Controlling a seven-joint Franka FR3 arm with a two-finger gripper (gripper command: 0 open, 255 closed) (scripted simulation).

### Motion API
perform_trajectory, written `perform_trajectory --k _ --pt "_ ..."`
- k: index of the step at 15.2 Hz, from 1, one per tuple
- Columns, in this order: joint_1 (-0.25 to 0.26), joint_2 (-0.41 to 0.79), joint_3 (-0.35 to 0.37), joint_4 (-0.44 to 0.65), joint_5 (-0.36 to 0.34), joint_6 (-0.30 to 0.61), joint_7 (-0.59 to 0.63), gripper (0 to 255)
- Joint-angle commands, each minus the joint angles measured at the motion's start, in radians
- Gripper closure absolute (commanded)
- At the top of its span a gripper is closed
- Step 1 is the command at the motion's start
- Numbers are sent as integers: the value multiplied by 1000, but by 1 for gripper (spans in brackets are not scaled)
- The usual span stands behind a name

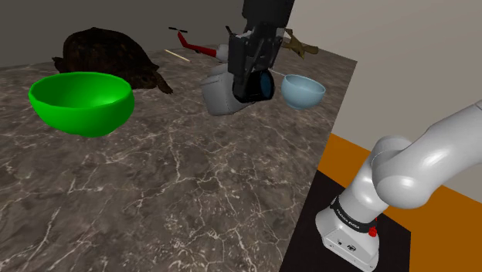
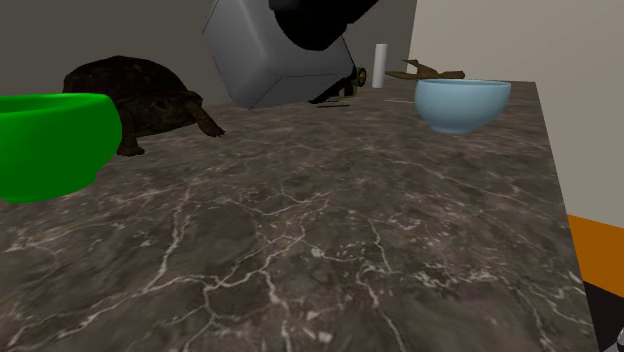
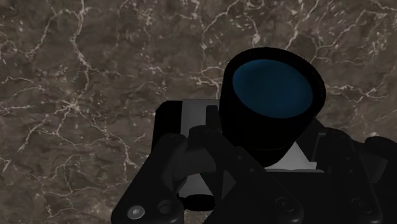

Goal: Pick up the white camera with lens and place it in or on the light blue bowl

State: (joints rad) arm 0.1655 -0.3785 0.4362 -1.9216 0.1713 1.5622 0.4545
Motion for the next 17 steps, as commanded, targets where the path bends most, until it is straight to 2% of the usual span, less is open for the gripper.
perform_trajectory --k 1,5,11,17 --pt "-1 7 0 34 -3 -26 4 255" --pt "-5 24 -1 100 -9 -76 10 255" --pt "-31 -99 -128 -22 -19 -91 -151 255" --pt "-63 -181 -251 -103 -63 -105 -303 255"
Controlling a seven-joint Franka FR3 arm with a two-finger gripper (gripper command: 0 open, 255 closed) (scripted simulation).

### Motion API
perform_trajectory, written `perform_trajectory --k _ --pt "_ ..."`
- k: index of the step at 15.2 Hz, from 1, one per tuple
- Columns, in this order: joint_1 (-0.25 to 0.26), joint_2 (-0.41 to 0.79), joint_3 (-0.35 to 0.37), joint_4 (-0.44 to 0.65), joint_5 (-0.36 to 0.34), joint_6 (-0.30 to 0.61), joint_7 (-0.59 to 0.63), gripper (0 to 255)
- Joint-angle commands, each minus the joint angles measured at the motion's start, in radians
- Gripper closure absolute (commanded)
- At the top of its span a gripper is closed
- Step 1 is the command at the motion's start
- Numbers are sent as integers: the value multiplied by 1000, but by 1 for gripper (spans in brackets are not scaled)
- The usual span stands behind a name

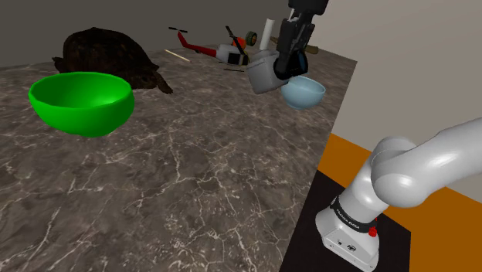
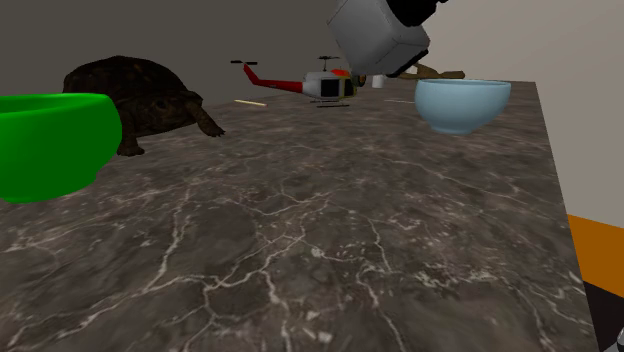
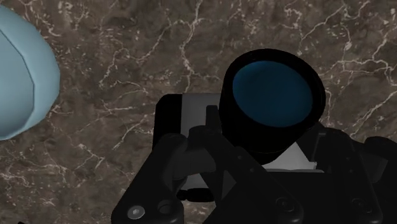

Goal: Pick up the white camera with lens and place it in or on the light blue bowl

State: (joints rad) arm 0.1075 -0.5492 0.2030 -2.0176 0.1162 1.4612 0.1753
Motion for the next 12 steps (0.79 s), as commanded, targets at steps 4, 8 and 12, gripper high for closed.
perform_trajectory --k 4,8,12 --pt "-30 -43 -99 -40 -50 -11 -123 255" --pt "-56 -58 -180 -55 -96 -14 -221 255" --pt "-83 -56 -261 -54 -144 -12 -320 255"
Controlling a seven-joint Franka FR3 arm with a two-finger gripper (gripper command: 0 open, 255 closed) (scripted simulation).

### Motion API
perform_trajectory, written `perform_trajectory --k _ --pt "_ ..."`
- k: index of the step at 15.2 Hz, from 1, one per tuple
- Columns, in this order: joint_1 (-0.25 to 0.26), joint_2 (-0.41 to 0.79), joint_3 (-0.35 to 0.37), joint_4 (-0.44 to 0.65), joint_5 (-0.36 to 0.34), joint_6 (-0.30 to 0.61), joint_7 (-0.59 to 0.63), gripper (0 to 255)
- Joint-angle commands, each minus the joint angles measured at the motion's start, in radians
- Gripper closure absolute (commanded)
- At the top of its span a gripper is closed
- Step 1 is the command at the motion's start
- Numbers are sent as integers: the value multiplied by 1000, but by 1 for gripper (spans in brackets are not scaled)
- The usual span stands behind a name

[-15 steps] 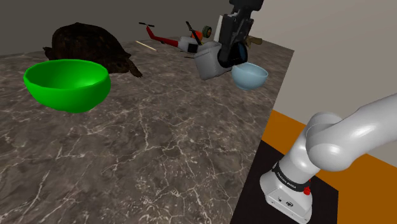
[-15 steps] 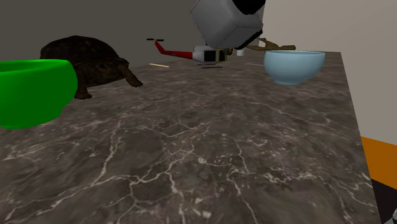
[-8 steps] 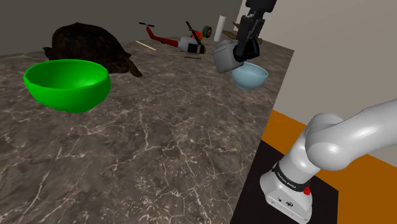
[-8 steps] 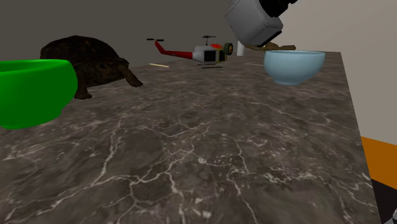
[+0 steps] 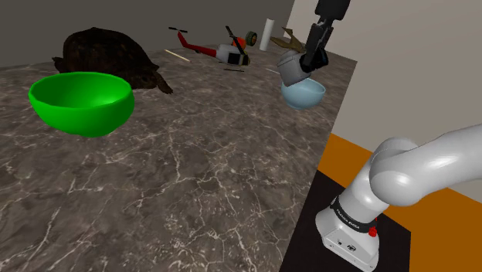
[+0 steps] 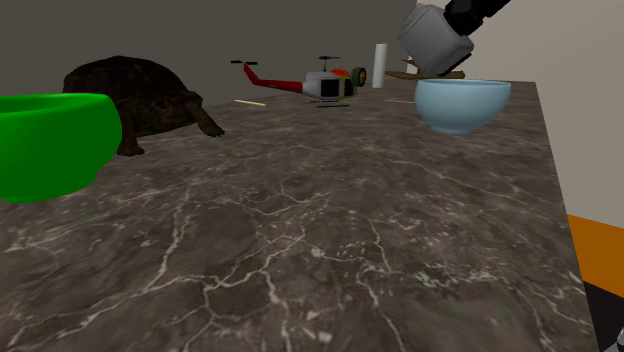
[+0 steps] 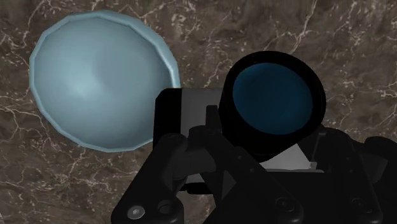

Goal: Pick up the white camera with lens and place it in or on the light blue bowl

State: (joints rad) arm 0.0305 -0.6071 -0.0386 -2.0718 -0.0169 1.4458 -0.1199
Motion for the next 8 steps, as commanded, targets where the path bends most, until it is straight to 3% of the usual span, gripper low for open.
perform_trajectory --k 1,8 --pt "-13 5 -39 3 -23 4 -49 255" --pt "-56 60 -182 54 -97 17 -223 255"
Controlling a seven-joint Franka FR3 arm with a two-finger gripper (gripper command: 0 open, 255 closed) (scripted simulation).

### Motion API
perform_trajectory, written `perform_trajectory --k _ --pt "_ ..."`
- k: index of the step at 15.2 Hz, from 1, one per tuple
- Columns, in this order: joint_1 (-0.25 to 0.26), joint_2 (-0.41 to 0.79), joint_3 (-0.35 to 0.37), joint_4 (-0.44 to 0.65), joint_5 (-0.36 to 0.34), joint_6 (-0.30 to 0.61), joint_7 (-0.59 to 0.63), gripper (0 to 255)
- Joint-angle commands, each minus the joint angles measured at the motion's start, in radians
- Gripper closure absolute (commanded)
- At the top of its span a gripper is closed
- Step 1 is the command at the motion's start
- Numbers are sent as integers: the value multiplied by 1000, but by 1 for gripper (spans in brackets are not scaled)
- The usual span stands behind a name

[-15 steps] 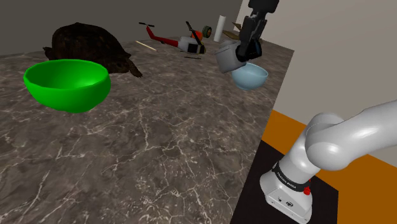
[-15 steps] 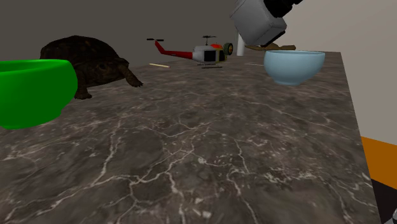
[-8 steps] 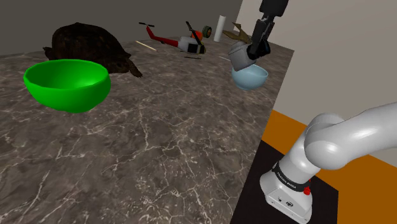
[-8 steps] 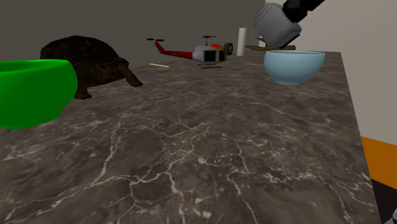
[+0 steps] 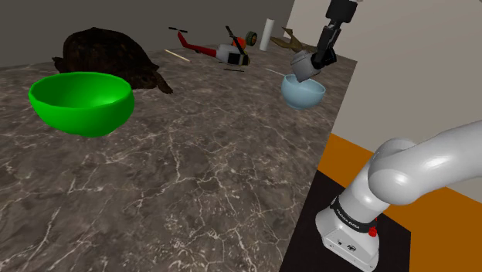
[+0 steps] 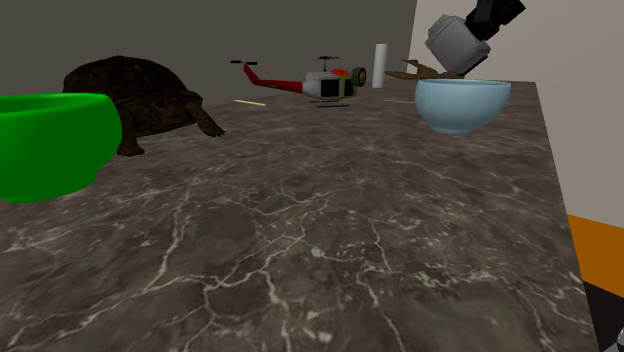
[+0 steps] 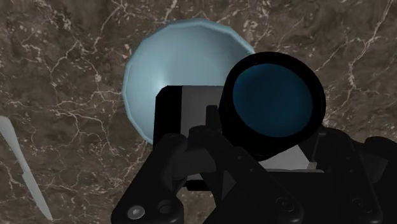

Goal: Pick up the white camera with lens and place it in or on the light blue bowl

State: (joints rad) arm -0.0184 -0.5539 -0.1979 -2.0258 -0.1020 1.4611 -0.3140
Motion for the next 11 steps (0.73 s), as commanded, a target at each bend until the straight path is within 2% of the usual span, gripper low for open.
perform_trajectory --k 1,11 --pt "-13 21 -46 21 -21 5 -58 255" --pt "-20 -17 -54 -144 -33 133 -51 255"
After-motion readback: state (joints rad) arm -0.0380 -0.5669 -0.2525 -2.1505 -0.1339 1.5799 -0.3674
